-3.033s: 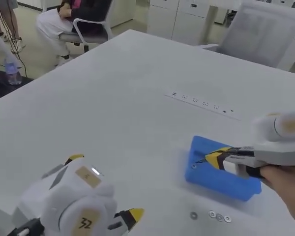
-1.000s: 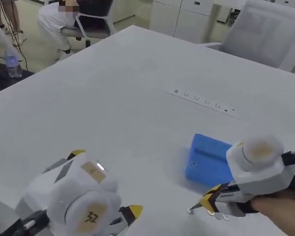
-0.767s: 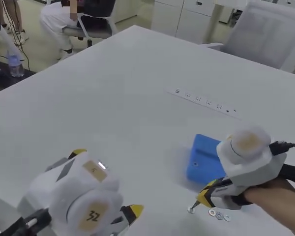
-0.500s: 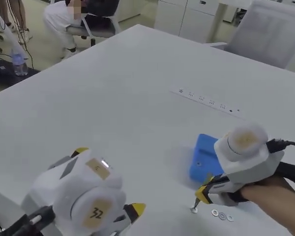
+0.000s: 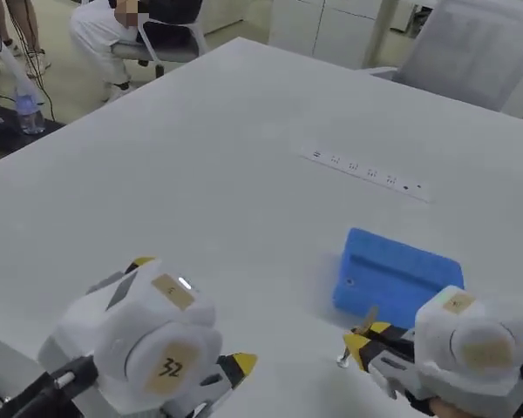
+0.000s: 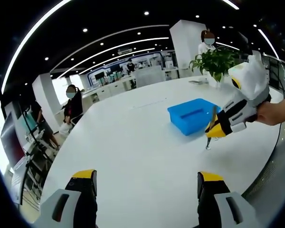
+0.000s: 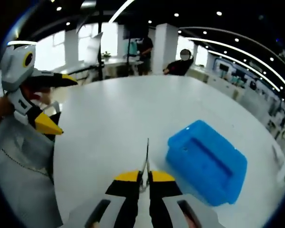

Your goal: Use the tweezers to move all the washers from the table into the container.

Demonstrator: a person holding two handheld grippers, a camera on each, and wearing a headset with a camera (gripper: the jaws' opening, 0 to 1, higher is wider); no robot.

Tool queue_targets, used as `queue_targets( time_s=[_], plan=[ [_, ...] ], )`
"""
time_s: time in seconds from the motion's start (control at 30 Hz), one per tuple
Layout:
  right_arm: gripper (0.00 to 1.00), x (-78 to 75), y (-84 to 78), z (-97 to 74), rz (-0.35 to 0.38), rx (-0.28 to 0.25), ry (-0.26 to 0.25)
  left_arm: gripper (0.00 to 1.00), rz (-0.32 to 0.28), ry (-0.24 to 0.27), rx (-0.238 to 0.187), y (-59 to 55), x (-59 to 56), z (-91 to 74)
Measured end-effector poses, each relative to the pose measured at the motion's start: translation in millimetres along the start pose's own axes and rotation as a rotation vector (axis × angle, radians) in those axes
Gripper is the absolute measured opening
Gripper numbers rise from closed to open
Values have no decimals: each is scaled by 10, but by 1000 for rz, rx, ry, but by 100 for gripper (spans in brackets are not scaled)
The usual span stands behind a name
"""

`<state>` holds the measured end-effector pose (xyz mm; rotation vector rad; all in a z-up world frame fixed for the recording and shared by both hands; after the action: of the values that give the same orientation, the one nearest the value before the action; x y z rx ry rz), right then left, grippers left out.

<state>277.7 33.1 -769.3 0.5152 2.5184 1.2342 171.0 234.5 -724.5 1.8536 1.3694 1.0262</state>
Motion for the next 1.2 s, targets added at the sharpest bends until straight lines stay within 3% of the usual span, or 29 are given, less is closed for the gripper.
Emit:
queue_targets(
  time_s=[0.23,0.33,0.53,0.87,1.03,1.2],
  plan=[
    [2,21,-10,20,22,-25,-39,89,3,3,5,-3,2,3],
    [2,-29,-18,24,102,-32,-34,89,8,4,6,-4,1,3],
    [1,-110,-6,31,169,-12,0,88,7,1,5,-3,-1,5],
    [1,-141,184,-96,161,-50,13,87,11,-1,7,-4,-3,3],
    [2,-148,117,-84,209,-56,22,87,14,0,9,-7,-4,4],
    [3,-100,35,-58,204,-35,23,87,16,-2,11,-8,-8,5]
  ],
)
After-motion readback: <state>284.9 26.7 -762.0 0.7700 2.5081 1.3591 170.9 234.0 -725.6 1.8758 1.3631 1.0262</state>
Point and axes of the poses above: the centre of the closed fingertips' face, and the gripper's own axes: z roughly forward along the fingers, x roughly to its left, y roughly out of its top, the point moved 8 cm from there along -z, roughly backward along the fingers, and after that the axes turned 2 degrees about -x, right-handed, at the moved point
